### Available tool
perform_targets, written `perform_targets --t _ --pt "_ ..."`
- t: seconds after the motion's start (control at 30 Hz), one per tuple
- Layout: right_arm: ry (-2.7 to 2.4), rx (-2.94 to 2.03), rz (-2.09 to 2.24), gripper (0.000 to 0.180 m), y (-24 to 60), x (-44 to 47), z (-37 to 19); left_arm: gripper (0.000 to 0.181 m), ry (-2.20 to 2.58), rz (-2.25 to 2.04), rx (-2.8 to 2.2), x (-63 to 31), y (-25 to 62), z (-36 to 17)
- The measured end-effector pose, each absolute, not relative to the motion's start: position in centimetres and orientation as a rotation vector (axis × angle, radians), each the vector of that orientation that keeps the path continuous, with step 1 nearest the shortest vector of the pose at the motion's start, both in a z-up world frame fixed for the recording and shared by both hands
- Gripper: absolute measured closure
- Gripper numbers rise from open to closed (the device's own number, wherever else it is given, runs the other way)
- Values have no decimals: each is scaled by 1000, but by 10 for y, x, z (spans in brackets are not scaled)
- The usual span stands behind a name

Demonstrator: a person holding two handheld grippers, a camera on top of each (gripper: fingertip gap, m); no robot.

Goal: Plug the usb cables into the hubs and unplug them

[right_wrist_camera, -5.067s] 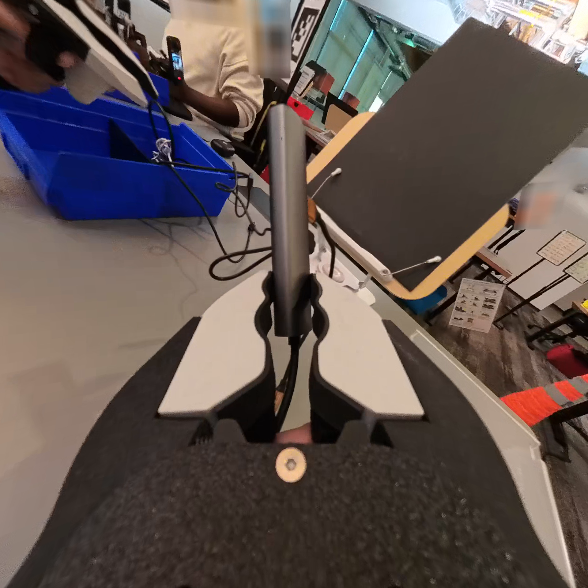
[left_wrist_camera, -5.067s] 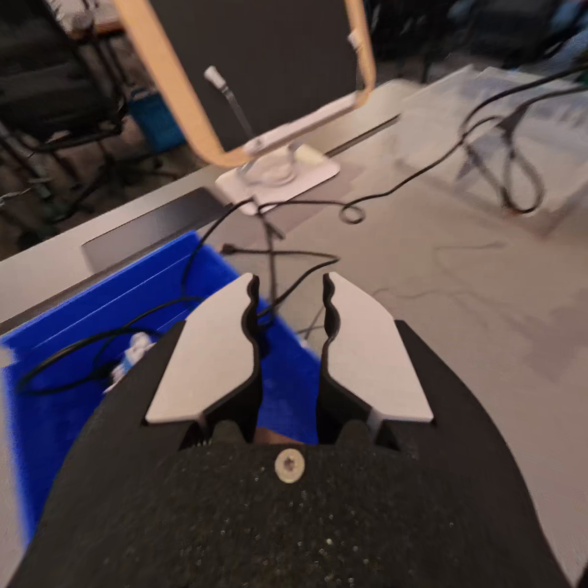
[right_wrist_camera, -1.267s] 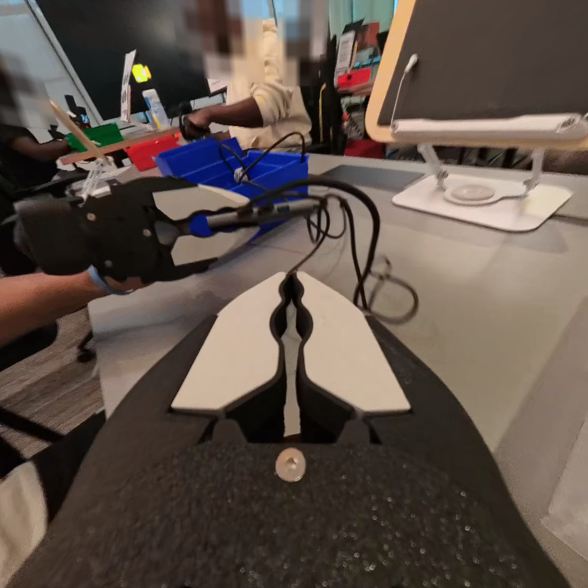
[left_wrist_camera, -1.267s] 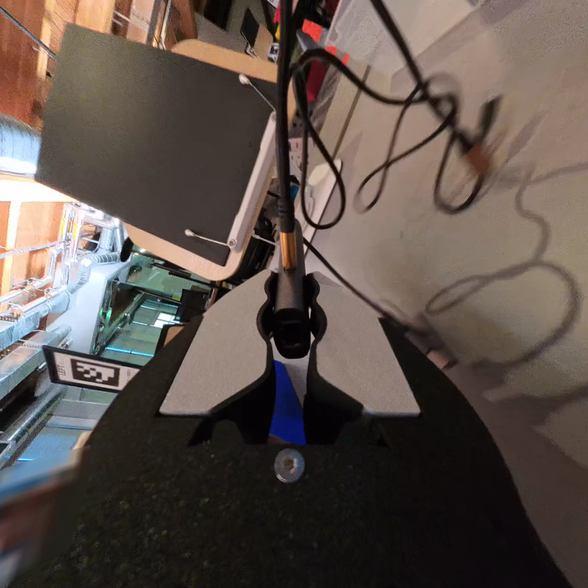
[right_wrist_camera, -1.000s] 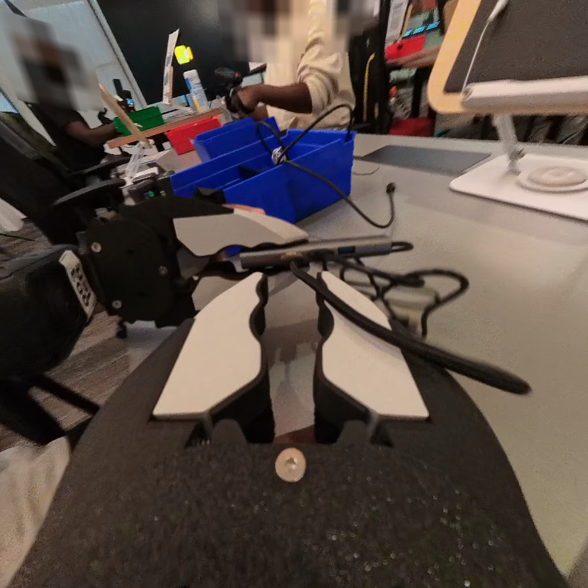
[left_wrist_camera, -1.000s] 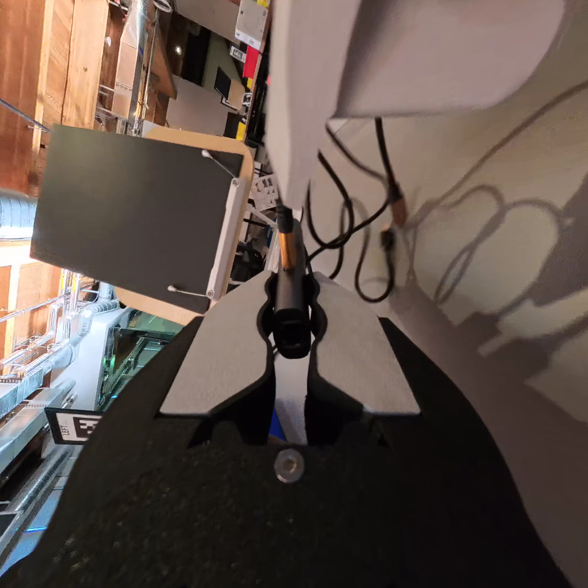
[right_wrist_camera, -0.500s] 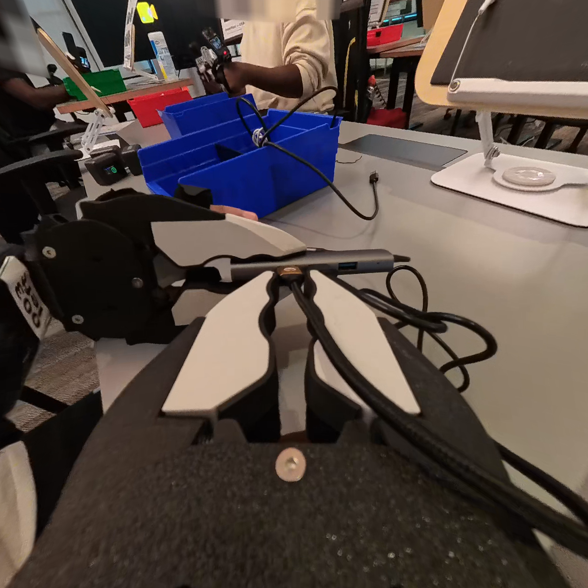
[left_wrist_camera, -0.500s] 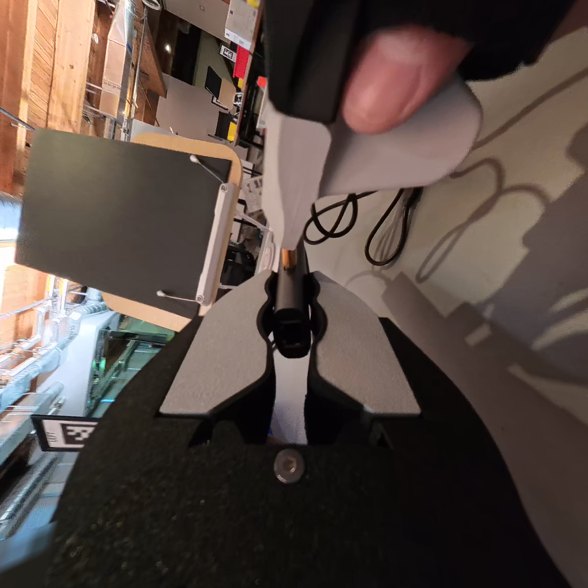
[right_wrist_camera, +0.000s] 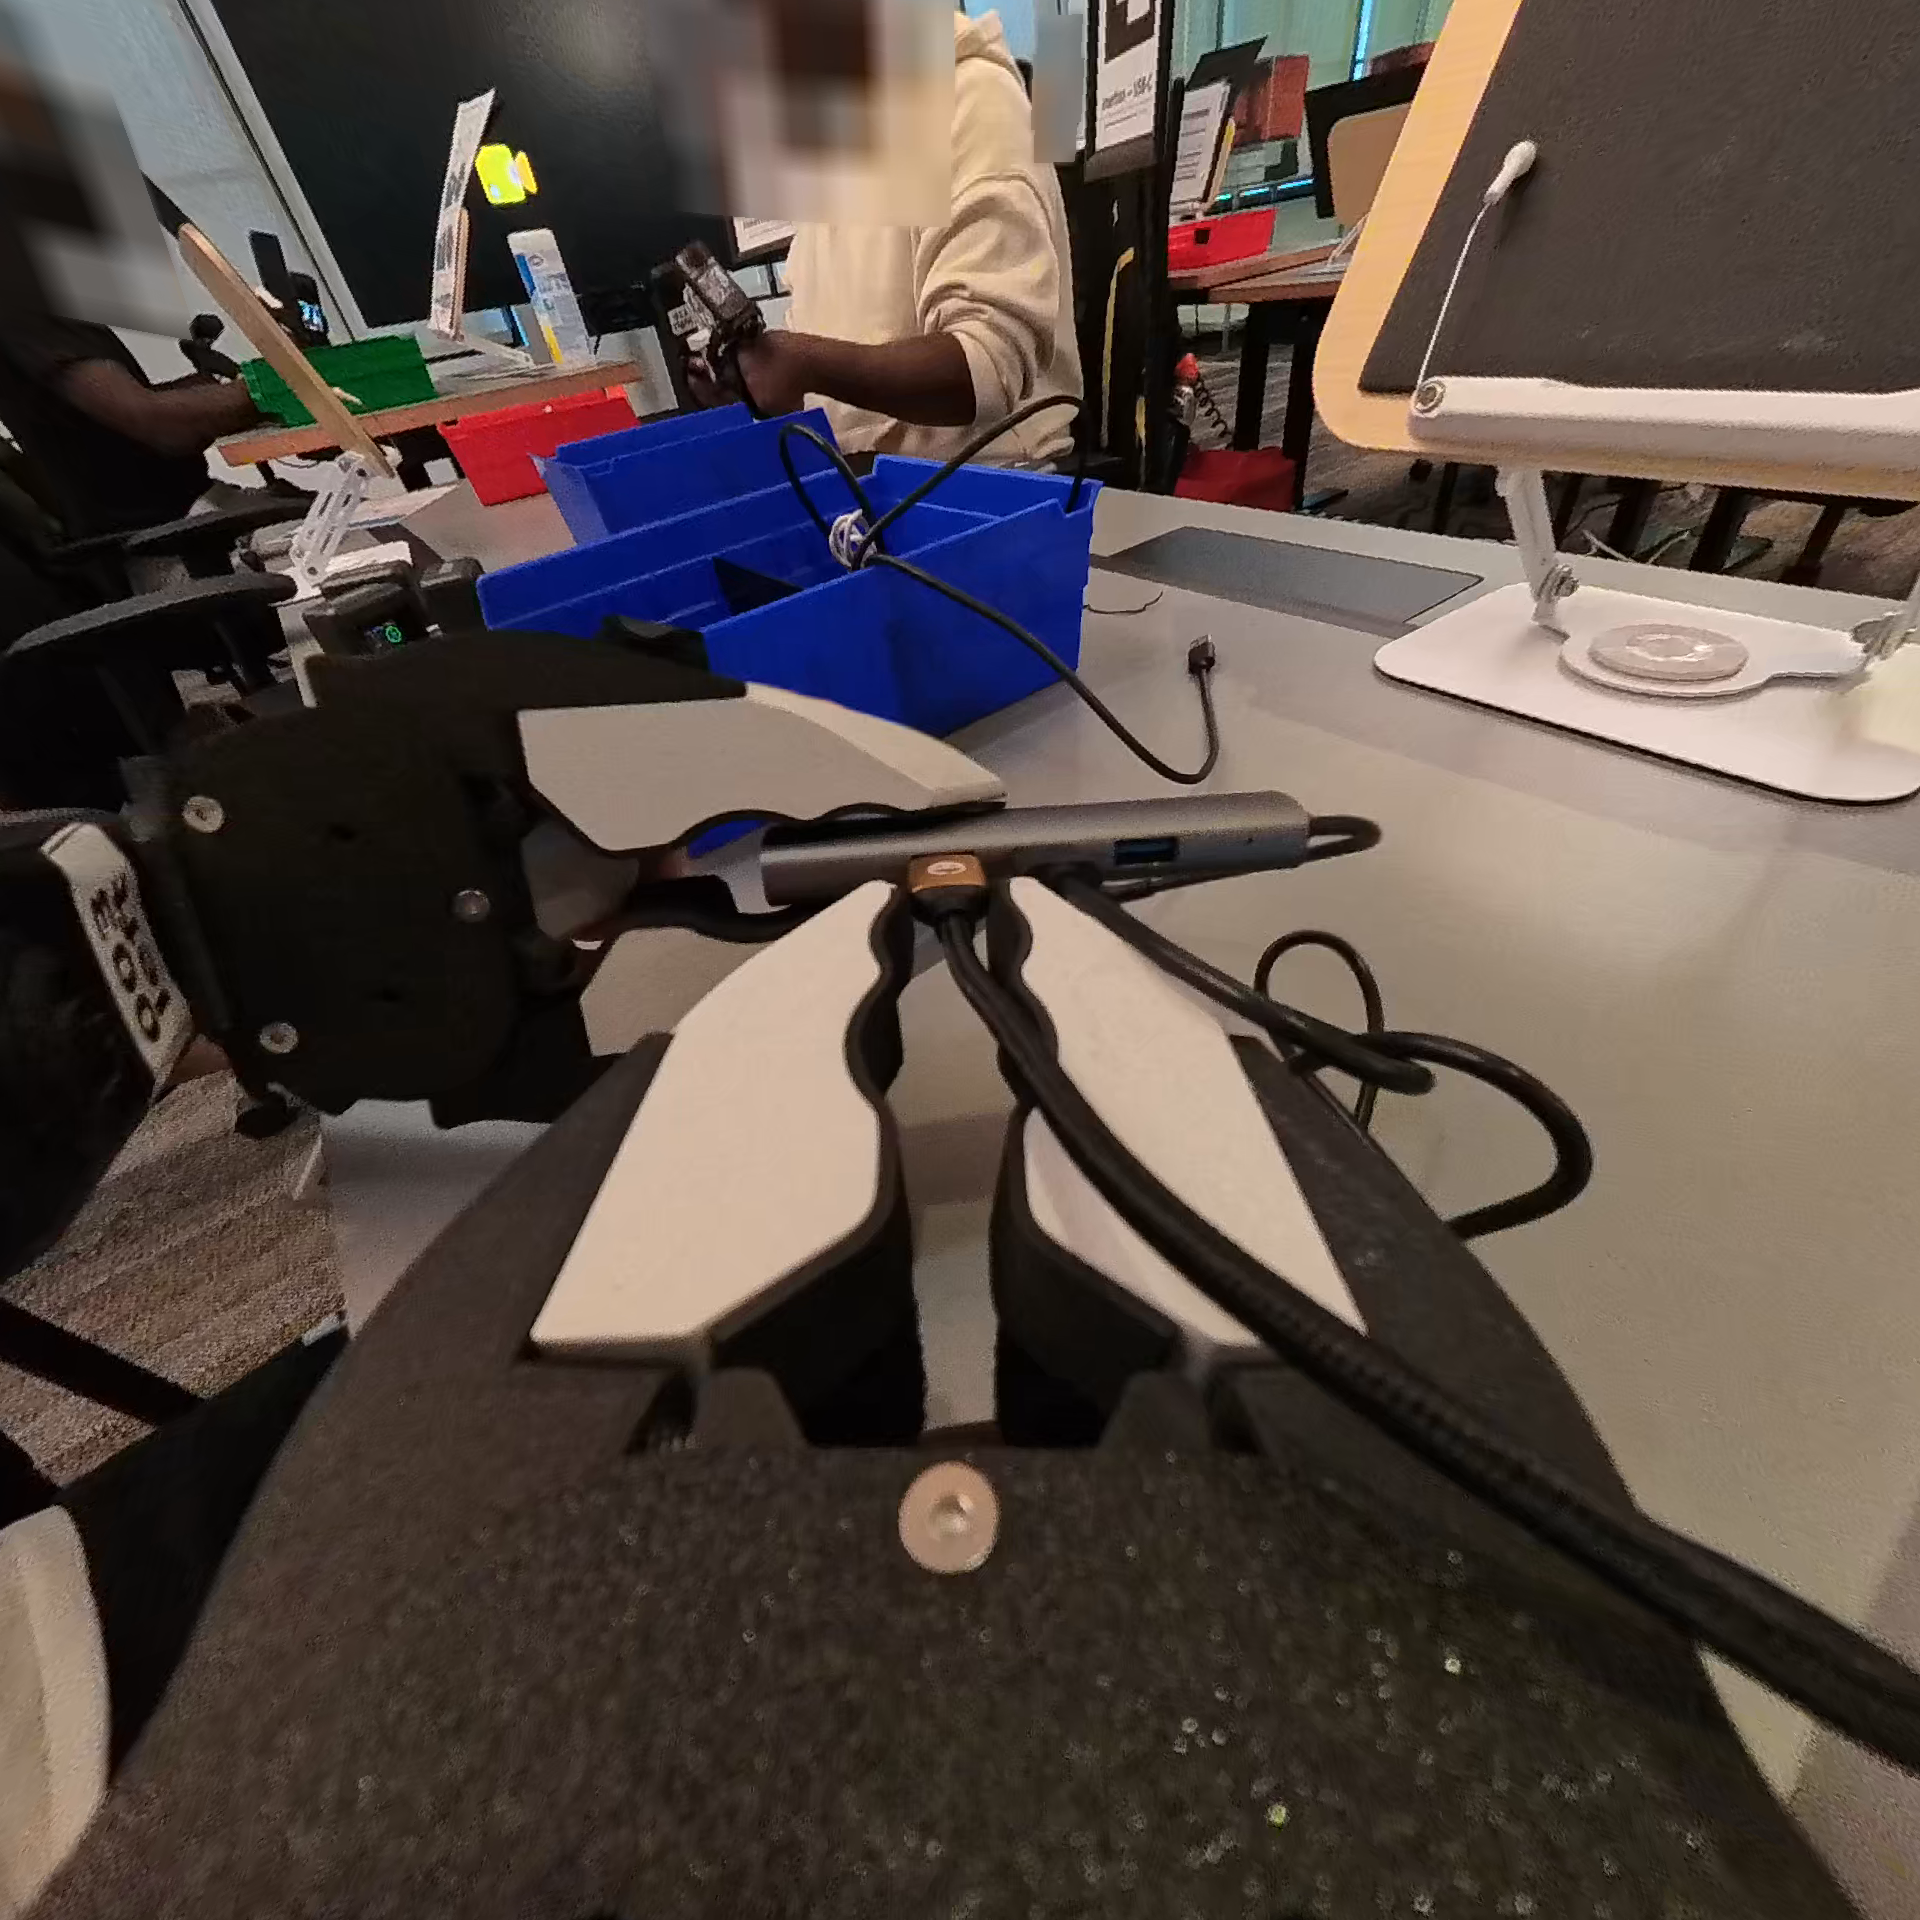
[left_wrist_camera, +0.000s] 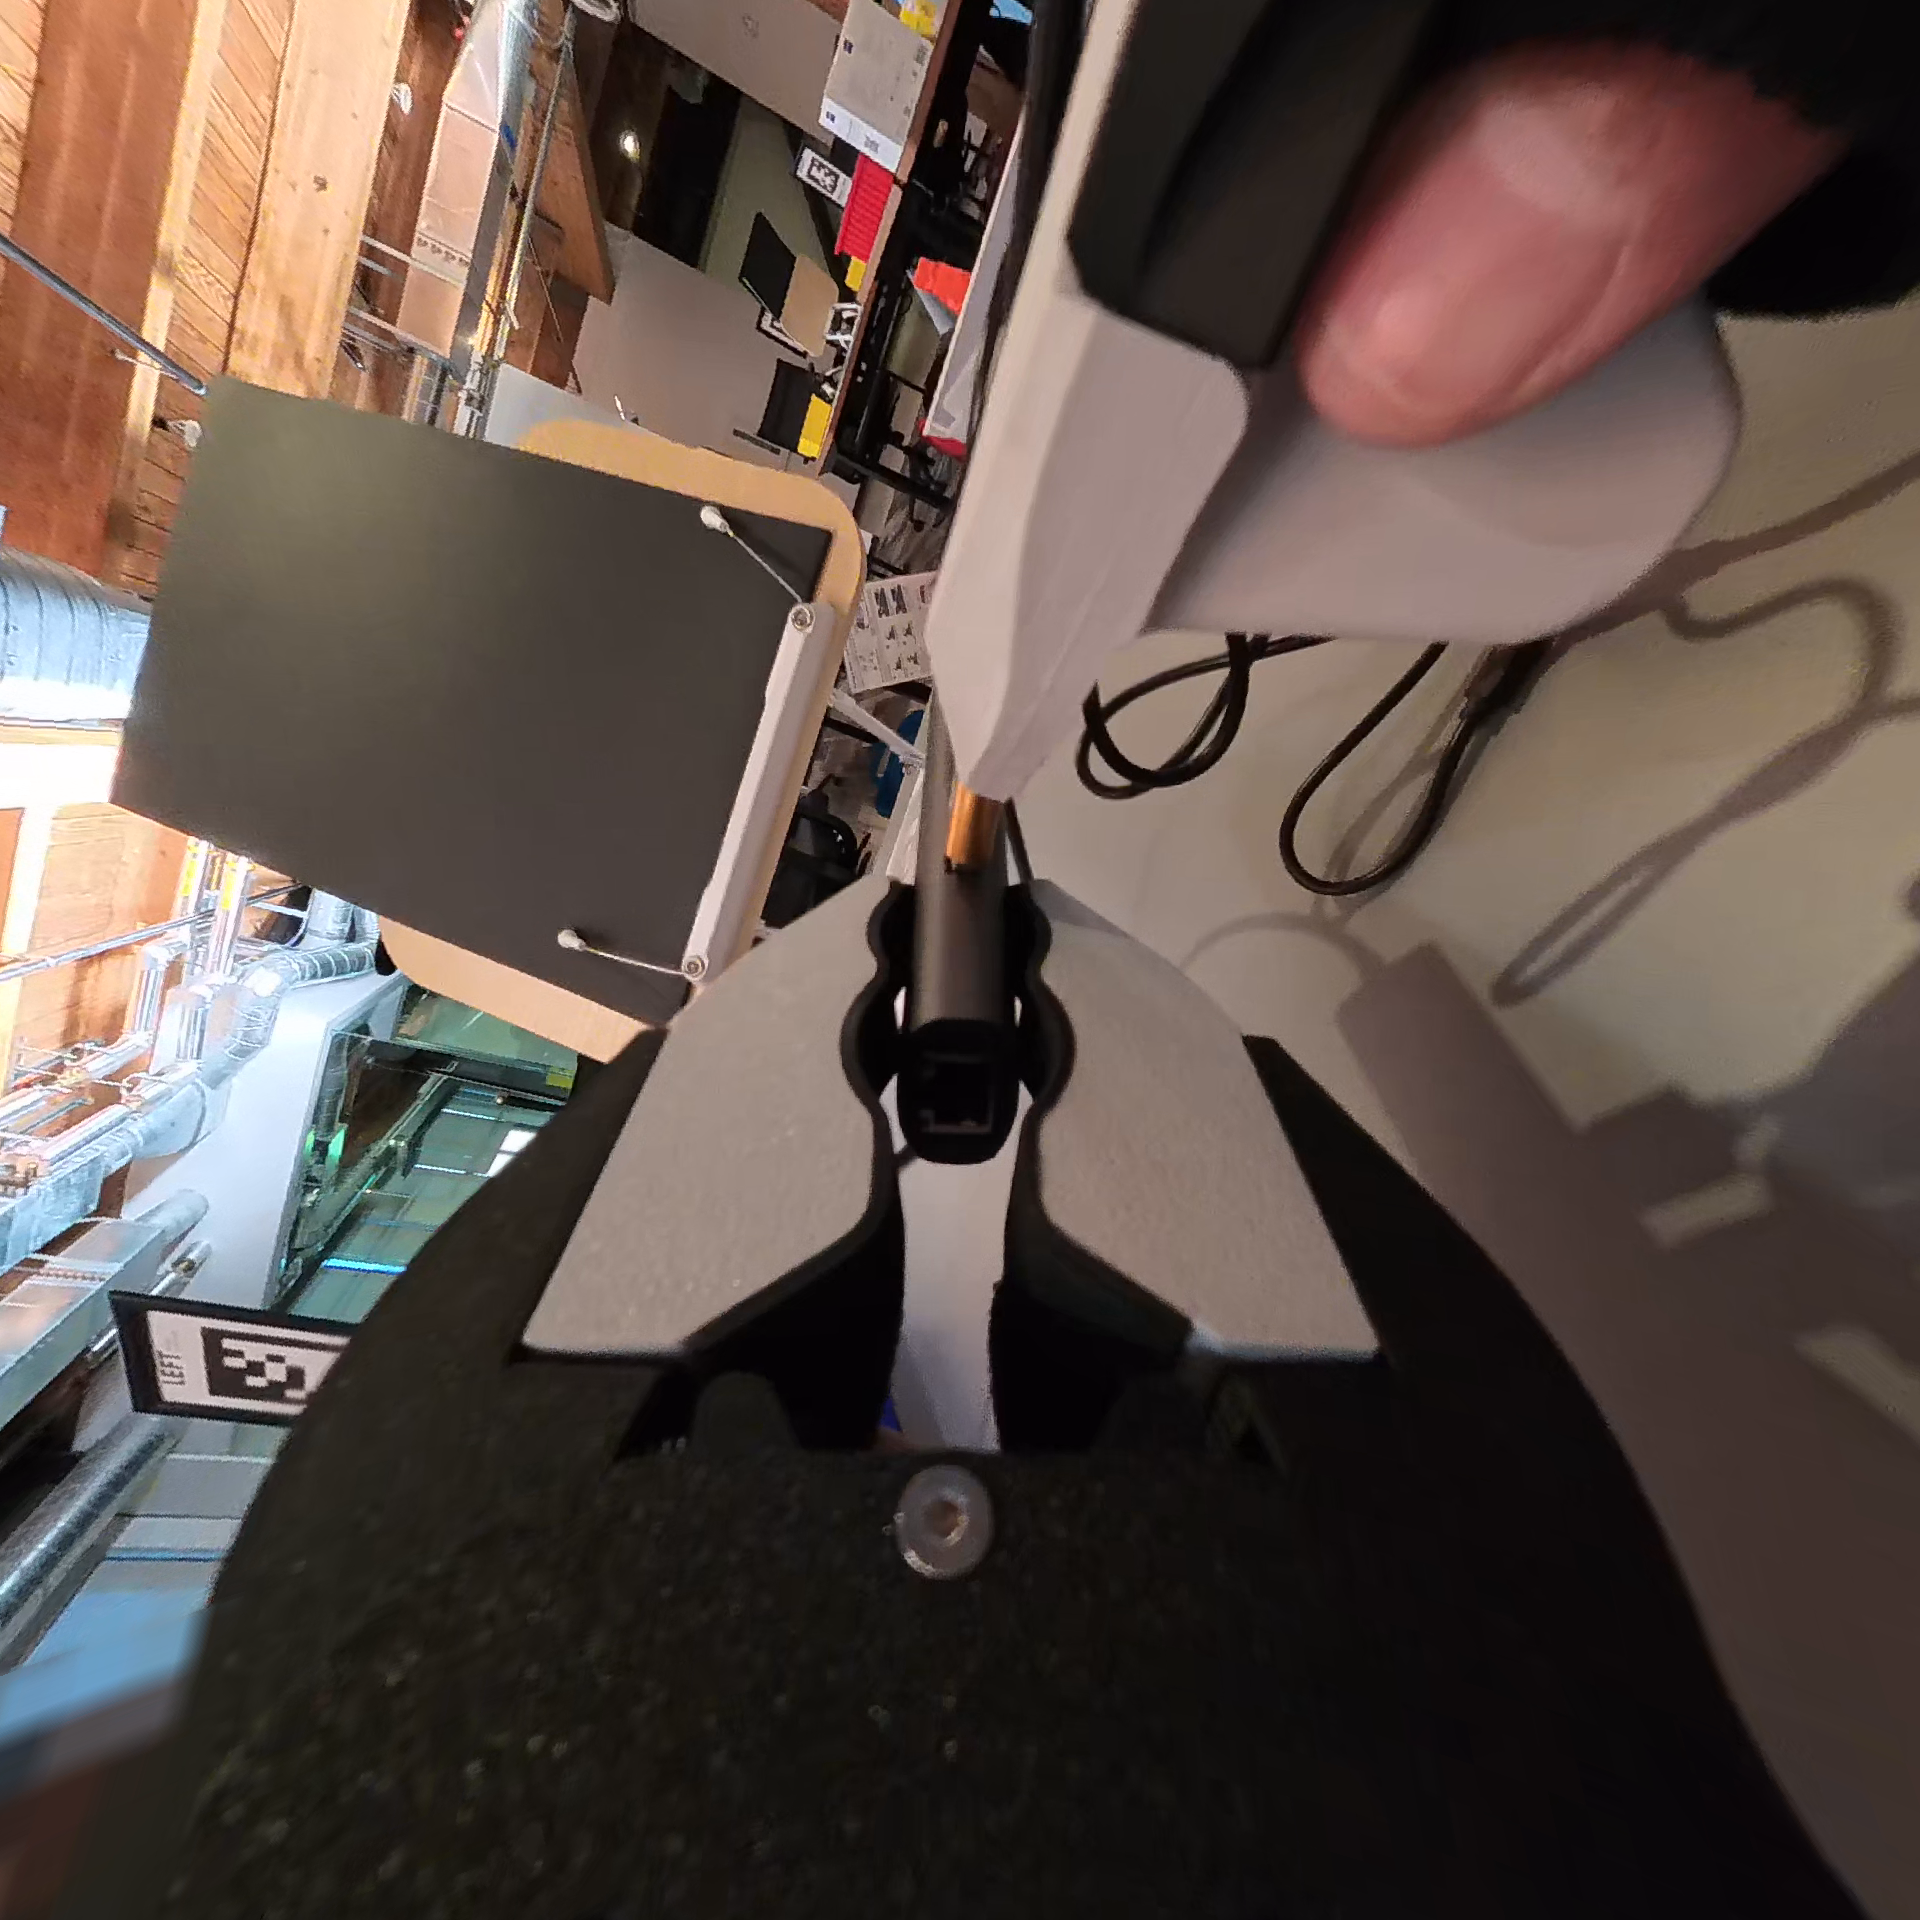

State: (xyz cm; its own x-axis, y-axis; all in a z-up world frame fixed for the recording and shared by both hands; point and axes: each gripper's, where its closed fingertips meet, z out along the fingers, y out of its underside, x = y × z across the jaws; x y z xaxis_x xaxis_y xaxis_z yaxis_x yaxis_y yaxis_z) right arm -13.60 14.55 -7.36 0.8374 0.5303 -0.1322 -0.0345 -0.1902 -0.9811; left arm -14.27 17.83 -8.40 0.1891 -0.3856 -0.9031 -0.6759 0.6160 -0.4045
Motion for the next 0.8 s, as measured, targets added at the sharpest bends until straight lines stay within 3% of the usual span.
perform_targets --t 0.2,0.3,0.4,0.53,0.7,0.8 --pt "-388 -1700 563 166 143 -135 -72 163 1431 317 -905 -145 180 -81" --pt "-253 -1606 571 166 136 -87 -44 163 1303 414 -1181 -204 247 -84" --pt "-345 -1648 528 166 133 -83 -46 164 1264 260 -1075 -181 207 -49" --pt "-517 -1862 667 166 132 -116 -78 164 1324 308 -1187 -180 220 -88" --pt "-696 -2128 1194 165 93 -162 -126 164 1199 201 -1350 -203 247 -85" --pt "-704 -2326 1162 165 87 -159 -163 164 1211 201 -1355 -205 245 -89"
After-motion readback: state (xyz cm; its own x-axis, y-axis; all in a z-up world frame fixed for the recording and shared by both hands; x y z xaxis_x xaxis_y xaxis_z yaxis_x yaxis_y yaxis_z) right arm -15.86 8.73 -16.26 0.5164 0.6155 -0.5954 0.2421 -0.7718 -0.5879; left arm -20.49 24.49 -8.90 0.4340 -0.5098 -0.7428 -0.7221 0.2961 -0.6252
